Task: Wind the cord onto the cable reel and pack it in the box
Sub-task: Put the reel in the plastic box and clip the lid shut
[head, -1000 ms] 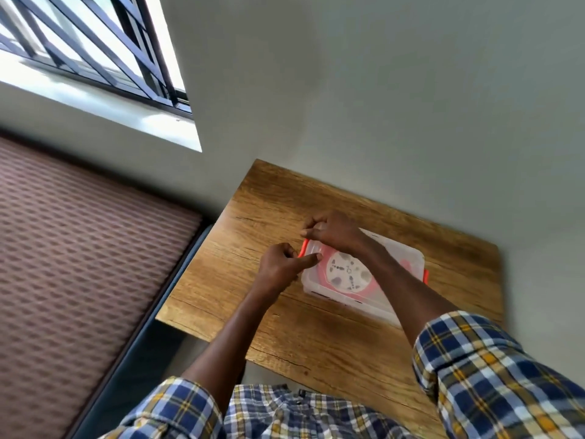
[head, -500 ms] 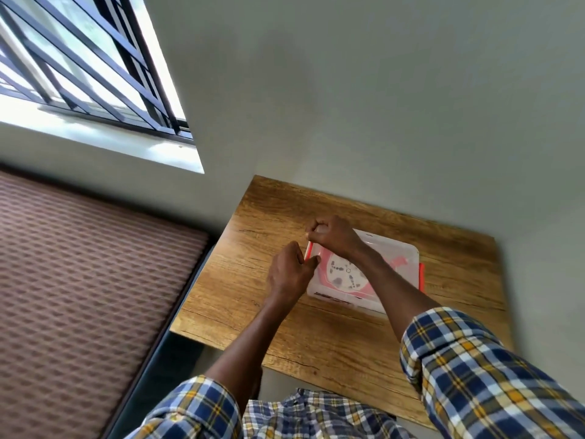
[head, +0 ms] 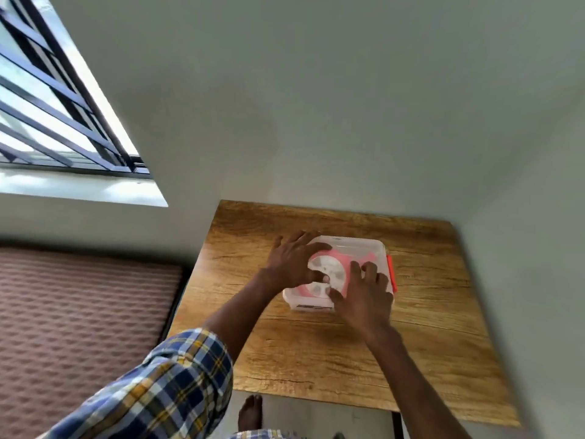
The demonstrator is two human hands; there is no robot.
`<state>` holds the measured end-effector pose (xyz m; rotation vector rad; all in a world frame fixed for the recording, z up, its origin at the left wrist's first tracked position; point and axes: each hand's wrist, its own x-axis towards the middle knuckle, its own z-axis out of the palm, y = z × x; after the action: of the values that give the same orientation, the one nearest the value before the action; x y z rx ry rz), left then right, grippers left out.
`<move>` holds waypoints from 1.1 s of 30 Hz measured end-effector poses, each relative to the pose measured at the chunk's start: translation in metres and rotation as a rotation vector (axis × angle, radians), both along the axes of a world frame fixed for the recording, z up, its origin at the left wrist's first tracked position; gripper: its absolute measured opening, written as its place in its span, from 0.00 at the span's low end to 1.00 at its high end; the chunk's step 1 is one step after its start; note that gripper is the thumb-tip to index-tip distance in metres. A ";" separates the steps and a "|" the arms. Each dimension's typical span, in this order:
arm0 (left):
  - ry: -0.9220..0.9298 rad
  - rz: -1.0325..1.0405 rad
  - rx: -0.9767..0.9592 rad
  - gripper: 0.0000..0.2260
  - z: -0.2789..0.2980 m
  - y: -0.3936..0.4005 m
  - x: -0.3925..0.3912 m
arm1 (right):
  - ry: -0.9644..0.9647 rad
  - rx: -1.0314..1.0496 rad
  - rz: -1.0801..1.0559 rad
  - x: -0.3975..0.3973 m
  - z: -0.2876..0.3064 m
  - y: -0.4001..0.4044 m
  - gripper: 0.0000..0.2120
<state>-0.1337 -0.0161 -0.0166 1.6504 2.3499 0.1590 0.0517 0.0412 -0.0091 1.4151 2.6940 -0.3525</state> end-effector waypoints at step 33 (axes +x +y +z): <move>-0.384 0.657 0.398 0.31 -0.024 -0.110 -0.189 | 0.448 -0.252 -0.064 -0.284 -0.007 -0.018 0.28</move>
<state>-0.3226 -0.1260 -0.0403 0.7920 2.5431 1.0210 -0.2322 0.0227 -0.0161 1.4929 2.7908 -1.0911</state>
